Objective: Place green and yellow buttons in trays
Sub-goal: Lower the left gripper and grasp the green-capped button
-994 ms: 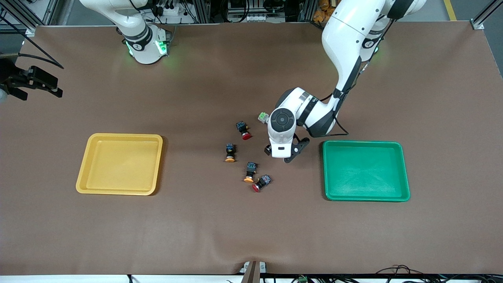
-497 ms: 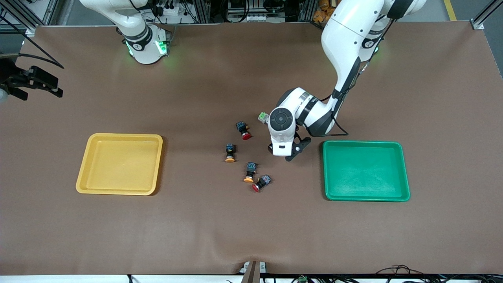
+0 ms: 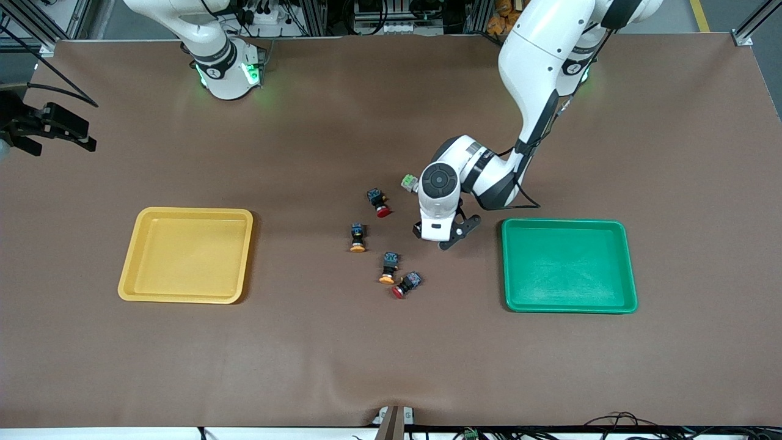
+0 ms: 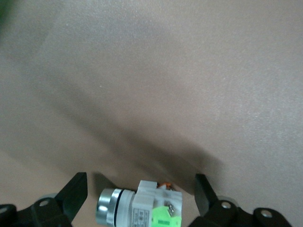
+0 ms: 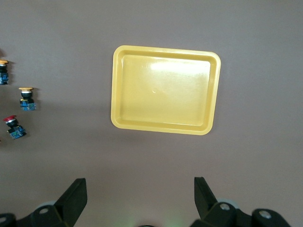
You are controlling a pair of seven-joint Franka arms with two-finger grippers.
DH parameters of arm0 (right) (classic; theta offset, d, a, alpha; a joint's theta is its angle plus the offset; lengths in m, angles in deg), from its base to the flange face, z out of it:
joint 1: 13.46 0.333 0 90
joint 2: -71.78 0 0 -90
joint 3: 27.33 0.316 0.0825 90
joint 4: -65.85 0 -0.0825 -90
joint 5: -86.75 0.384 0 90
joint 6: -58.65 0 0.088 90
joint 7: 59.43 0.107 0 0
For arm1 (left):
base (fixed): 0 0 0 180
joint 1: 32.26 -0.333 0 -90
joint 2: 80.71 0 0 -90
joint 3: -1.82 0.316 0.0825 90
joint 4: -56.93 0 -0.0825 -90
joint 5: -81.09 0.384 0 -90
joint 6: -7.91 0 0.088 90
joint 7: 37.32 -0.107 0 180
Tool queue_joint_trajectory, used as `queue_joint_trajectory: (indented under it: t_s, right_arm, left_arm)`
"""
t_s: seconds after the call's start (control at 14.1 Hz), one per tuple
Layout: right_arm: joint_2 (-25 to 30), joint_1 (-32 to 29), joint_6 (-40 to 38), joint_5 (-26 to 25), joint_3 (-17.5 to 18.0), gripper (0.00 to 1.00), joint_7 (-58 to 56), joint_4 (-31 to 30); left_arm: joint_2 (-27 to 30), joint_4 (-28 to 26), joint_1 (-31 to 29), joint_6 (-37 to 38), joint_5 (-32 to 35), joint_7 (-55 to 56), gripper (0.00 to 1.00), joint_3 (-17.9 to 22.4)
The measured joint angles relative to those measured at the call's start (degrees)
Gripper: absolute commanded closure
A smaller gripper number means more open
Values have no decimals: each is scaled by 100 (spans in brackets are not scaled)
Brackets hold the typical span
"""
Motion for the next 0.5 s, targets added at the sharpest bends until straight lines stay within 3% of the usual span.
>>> queue_joint_trajectory:
  t_s: [0.5]
  right_arm:
    - [0, 1, 12, 31, 5, 0, 0, 0]
  left_arm:
    - [41, -111, 3, -188, 1, -11, 0, -86]
